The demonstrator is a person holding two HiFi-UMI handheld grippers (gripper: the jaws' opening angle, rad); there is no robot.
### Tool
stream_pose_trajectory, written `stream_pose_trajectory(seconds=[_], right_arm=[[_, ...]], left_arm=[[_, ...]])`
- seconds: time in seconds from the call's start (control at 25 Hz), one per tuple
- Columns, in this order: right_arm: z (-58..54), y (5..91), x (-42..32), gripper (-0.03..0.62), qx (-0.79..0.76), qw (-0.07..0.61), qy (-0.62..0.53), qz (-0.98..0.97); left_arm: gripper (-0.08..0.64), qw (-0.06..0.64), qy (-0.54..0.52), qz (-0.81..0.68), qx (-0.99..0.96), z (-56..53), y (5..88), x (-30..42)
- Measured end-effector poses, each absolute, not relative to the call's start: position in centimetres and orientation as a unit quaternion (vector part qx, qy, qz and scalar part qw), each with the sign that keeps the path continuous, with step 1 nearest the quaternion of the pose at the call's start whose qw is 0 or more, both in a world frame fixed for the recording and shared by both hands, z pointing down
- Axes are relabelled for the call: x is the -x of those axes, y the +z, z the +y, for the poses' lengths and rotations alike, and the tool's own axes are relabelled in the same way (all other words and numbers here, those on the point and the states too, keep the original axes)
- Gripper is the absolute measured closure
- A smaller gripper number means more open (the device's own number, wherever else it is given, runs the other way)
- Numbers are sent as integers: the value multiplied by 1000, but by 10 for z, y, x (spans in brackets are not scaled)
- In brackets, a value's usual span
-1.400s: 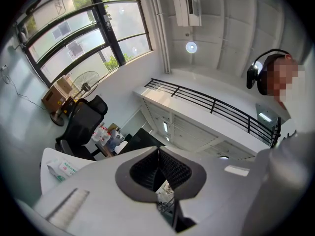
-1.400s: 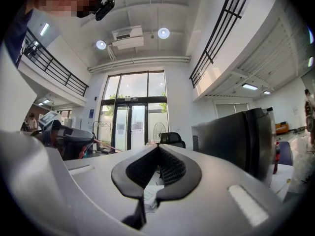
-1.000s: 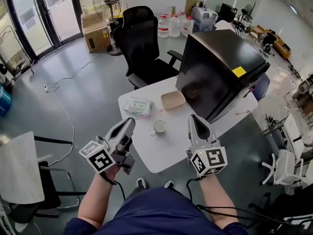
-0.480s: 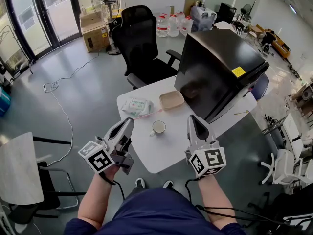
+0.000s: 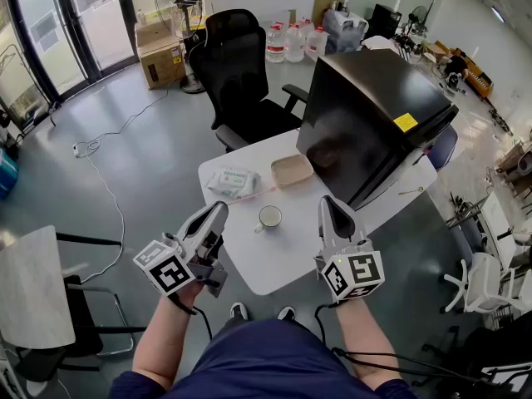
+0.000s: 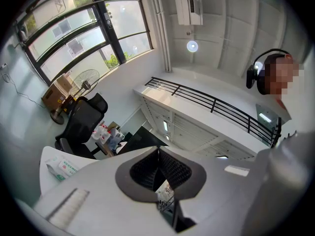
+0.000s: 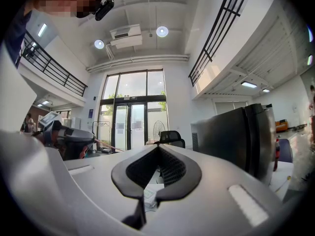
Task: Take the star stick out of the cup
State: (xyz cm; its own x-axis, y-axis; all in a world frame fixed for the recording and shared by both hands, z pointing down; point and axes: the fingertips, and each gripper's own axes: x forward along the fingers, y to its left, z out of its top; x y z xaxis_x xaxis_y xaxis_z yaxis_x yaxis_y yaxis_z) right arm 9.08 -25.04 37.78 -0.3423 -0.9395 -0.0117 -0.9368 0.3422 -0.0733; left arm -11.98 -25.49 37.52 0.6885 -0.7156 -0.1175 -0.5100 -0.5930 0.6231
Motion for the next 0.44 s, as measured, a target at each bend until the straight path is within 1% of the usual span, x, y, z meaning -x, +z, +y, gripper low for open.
stream_pose_trajectory(seconds=[0.44], right_arm=[[-250, 381, -91, 586, 577, 21, -30, 816]], left_arm=[[551, 290, -180, -348, -873, -258, 380, 121]])
